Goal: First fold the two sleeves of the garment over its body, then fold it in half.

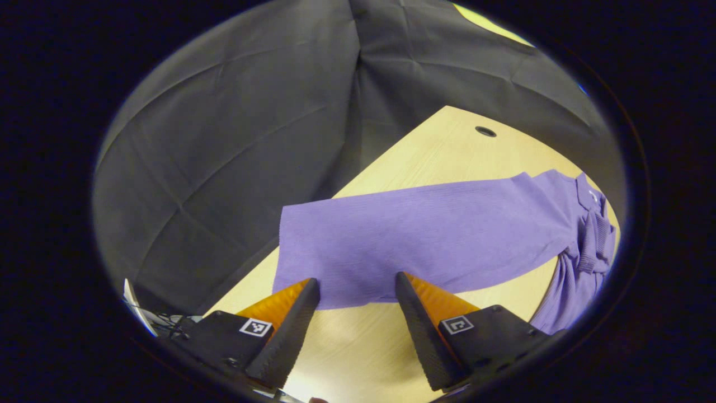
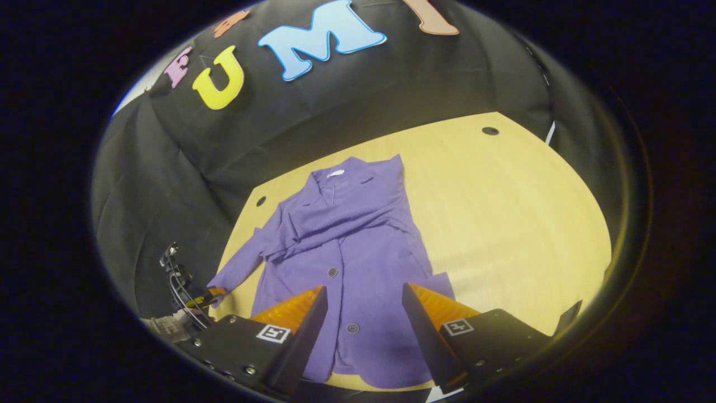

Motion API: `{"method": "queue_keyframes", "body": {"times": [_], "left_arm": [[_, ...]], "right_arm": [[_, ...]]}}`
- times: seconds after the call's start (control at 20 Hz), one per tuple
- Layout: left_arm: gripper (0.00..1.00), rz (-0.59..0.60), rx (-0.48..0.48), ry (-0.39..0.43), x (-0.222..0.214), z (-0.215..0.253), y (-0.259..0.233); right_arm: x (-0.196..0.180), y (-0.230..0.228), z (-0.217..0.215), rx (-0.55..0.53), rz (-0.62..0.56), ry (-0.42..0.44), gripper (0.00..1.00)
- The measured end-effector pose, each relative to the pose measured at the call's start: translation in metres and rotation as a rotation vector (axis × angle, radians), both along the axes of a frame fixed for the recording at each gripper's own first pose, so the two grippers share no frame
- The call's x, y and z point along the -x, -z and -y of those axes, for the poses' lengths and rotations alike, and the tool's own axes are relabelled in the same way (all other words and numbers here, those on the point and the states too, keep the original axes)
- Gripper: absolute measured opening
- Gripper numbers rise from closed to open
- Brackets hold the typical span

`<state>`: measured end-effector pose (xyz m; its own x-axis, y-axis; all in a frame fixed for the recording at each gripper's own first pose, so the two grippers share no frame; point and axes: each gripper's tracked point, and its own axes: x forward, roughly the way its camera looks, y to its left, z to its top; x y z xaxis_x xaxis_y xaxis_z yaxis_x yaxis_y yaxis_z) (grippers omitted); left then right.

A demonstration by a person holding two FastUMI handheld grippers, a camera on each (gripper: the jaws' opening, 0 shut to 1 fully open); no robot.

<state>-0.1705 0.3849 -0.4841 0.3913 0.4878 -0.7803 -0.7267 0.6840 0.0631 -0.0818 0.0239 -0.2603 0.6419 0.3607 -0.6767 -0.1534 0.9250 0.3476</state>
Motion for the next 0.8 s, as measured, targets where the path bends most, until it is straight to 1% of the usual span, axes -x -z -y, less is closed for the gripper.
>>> {"method": "queue_keyframes", "body": {"times": [0.1,0.15,0.2,0.25,0.4,0.45,0.5,0.55,0.7,0.75,0.8], "left_arm": [[0.80,0.022,0.013,-0.017,0.001,0.002,-0.002],[0.88,0.023,0.019,-0.013,-0.001,0.003,0.001],[0.82,0.019,0.019,-0.004,-0.001,0.004,0.001],[0.82,0.029,0.024,0.008,-0.001,0.004,-0.001],[0.67,-0.006,0.019,0.014,-0.004,0.006,0.000],[0.65,-0.003,0.021,0.017,-0.007,0.006,-0.002],[0.69,0.012,0.022,0.012,-0.018,0.016,-0.006],[0.32,-0.008,0.024,0.004,-0.017,0.020,-0.006],[0.29,-0.002,0.018,-0.018,-0.020,0.019,0.002],[0.14,0.001,0.011,-0.023,-0.021,0.019,0.000],[0.16,-0.004,0.019,-0.032,-0.020,0.018,0.001]], "right_arm": [[0.002,0.004,-0.003,-0.006,-0.018,-0.007,0.83],[0.003,0.003,-0.005,-0.007,-0.021,-0.013,0.83],[0.004,0.004,-0.006,-0.006,-0.022,-0.019,0.83],[0.003,0.004,-0.008,-0.005,-0.023,-0.024,0.83],[0.006,0.006,-0.011,-0.004,-0.031,-0.030,0.83],[0.006,0.006,-0.011,-0.005,-0.034,-0.034,0.83],[0.007,0.008,-0.013,-0.004,-0.036,-0.038,0.83],[0.006,0.008,-0.013,-0.004,-0.036,-0.040,0.83],[0.007,0.004,-0.016,-0.014,-0.029,-0.038,0.83],[0.008,0.005,-0.016,-0.011,-0.029,-0.039,0.83],[0.010,0.006,-0.016,-0.009,-0.031,-0.040,0.83]]}}
